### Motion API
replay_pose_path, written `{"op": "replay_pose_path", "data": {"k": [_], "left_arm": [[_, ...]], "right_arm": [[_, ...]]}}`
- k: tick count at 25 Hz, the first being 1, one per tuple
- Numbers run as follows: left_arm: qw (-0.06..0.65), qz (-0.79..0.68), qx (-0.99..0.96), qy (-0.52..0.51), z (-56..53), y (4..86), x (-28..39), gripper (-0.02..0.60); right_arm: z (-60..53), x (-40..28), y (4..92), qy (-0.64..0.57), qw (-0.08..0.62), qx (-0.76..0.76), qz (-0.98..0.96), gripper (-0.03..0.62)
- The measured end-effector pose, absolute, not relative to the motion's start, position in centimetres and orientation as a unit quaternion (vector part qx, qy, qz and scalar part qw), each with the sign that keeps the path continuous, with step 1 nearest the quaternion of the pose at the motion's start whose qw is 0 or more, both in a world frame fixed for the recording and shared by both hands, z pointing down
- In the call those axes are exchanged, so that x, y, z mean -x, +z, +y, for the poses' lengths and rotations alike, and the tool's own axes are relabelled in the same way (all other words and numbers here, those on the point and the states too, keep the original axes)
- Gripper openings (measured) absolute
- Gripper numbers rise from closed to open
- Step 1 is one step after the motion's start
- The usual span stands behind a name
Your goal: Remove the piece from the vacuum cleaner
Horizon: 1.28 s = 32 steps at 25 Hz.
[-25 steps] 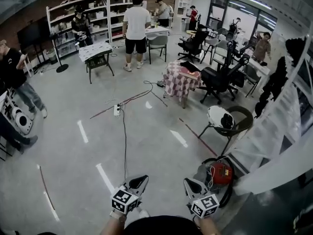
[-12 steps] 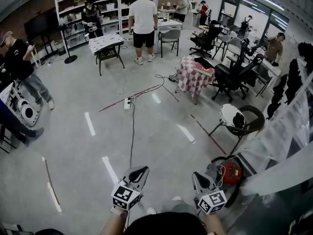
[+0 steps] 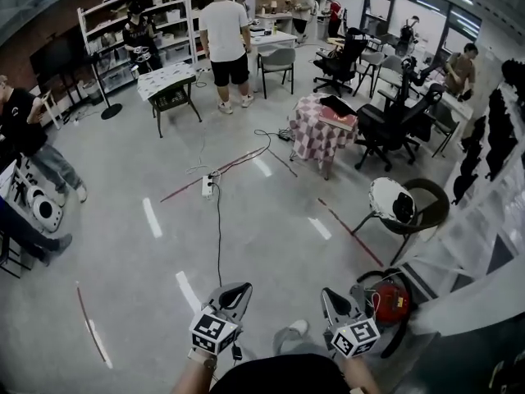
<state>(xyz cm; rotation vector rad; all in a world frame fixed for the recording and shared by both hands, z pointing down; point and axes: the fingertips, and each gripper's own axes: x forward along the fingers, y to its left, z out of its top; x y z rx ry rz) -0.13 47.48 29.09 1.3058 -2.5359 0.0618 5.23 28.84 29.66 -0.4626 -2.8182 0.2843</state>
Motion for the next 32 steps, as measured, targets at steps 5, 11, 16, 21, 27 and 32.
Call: {"op": "replay_pose_path", "data": {"k": [5, 11, 16, 21, 27, 32], "left_arm": [[0.136, -0.876, -0.462, 0.032, 40.9, 27.8, 6.5, 0.018], [0.135, -0.857, -0.497, 0.038, 32.2, 28.0, 11.4, 0.018], [0.150, -0.831, -0.535, 0.044, 26.2, 29.1, 13.0, 0.018], [0.169, -0.786, -0.592, 0.055, 20.7, 30.4, 13.6, 0.018], [0.171, -0.708, -0.681, 0.075, 13.8, 31.2, 14.5, 0.018], [0.168, -0.637, -0.747, 0.086, 8.9, 31.9, 15.0, 0.018]], "right_arm": [[24.0, 0.0, 28.7, 0.098, 0.132, 0.165, -0.972, 0.026], [16.9, 3.4, 28.8, 0.096, 0.127, 0.136, -0.978, 0.027], [11.2, 4.3, 29.2, 0.115, 0.124, 0.082, -0.982, 0.027], [7.8, 3.9, 29.1, 0.118, 0.121, 0.028, -0.985, 0.027], [3.2, 2.6, 29.5, 0.140, 0.112, -0.082, -0.980, 0.028], [0.7, 0.4, 30.5, 0.154, 0.108, -0.185, -0.965, 0.026]]}}
